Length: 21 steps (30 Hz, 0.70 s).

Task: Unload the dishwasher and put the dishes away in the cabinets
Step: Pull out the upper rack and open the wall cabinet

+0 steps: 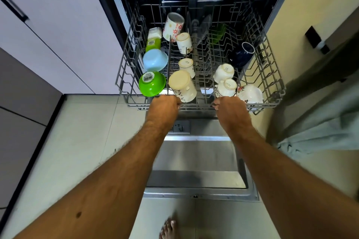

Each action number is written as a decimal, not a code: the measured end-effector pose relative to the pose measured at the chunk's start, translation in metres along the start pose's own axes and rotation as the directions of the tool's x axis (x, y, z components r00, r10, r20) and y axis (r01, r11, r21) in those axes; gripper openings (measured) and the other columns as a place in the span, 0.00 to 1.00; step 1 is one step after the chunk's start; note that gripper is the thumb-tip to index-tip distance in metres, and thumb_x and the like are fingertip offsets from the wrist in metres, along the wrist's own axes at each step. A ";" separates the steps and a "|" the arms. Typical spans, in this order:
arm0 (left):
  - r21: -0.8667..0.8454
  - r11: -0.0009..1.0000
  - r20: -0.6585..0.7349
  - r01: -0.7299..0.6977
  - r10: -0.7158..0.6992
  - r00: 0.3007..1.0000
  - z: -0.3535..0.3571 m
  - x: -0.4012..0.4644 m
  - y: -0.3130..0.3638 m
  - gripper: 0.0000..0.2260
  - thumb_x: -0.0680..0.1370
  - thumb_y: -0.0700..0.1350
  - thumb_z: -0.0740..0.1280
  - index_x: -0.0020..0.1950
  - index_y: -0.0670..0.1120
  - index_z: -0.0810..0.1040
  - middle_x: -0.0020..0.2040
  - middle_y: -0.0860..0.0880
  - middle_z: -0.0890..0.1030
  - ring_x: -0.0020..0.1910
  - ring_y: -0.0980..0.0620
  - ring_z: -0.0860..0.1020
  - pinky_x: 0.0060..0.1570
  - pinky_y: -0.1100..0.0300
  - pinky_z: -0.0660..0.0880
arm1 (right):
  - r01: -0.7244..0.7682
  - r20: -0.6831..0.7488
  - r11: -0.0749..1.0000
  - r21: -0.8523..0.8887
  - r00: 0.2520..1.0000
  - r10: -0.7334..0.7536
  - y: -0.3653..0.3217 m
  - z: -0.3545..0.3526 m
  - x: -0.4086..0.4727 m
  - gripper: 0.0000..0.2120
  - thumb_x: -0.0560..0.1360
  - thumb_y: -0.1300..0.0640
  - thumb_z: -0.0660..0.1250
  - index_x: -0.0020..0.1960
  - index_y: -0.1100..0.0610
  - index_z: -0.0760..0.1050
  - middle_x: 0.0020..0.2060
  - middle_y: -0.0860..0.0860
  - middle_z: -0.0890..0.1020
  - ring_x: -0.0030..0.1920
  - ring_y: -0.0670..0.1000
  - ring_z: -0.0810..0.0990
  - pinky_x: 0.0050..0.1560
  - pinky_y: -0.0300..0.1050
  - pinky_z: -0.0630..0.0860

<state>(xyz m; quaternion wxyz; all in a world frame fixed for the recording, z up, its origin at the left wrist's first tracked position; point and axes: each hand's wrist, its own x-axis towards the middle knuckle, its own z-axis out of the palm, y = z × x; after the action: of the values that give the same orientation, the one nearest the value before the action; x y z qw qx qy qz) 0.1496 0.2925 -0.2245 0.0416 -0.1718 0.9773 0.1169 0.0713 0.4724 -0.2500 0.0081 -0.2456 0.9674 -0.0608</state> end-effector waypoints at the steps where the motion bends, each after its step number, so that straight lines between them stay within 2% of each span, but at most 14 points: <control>1: 0.003 1.000 -0.001 -0.005 0.005 1.000 0.000 -0.003 0.000 0.13 0.79 0.39 0.64 0.60 0.50 0.80 0.51 0.45 0.83 0.50 0.46 0.80 0.57 0.51 0.78 | 0.002 -0.001 1.000 -0.004 1.000 -0.002 0.000 0.002 -0.002 0.12 0.82 0.59 0.61 0.60 0.56 0.81 0.52 0.56 0.85 0.50 0.56 0.83 0.53 0.49 0.79; 8: 0.009 1.000 0.015 0.000 0.000 1.000 0.001 -0.022 0.004 0.14 0.79 0.40 0.64 0.61 0.53 0.80 0.51 0.45 0.84 0.49 0.45 0.81 0.56 0.51 0.78 | -0.032 0.027 0.998 0.047 0.999 0.031 0.001 0.003 -0.020 0.11 0.81 0.61 0.62 0.58 0.58 0.82 0.52 0.57 0.85 0.51 0.57 0.83 0.55 0.51 0.80; 15: -0.012 1.000 0.031 0.010 -0.010 0.999 0.003 -0.056 0.003 0.16 0.80 0.38 0.60 0.62 0.51 0.80 0.51 0.46 0.84 0.47 0.45 0.81 0.53 0.53 0.79 | -0.029 0.103 0.994 0.105 0.995 0.018 -0.008 -0.010 -0.057 0.13 0.82 0.60 0.60 0.61 0.55 0.80 0.51 0.53 0.85 0.51 0.51 0.83 0.54 0.43 0.77; 21: -0.038 0.999 0.043 0.016 -0.014 0.999 0.009 -0.073 0.002 0.16 0.79 0.37 0.62 0.61 0.52 0.81 0.51 0.47 0.84 0.49 0.46 0.81 0.52 0.54 0.79 | -0.022 0.091 0.988 0.150 0.996 0.008 -0.006 -0.008 -0.079 0.14 0.80 0.63 0.61 0.63 0.57 0.80 0.50 0.55 0.85 0.51 0.53 0.82 0.54 0.45 0.77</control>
<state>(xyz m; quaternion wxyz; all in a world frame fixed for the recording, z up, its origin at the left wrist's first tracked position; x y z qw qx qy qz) 0.2181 0.3206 -0.2238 0.0602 -0.1772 0.9725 0.1388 0.1431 0.5053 -0.2419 0.0707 -0.2396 0.9605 -0.1227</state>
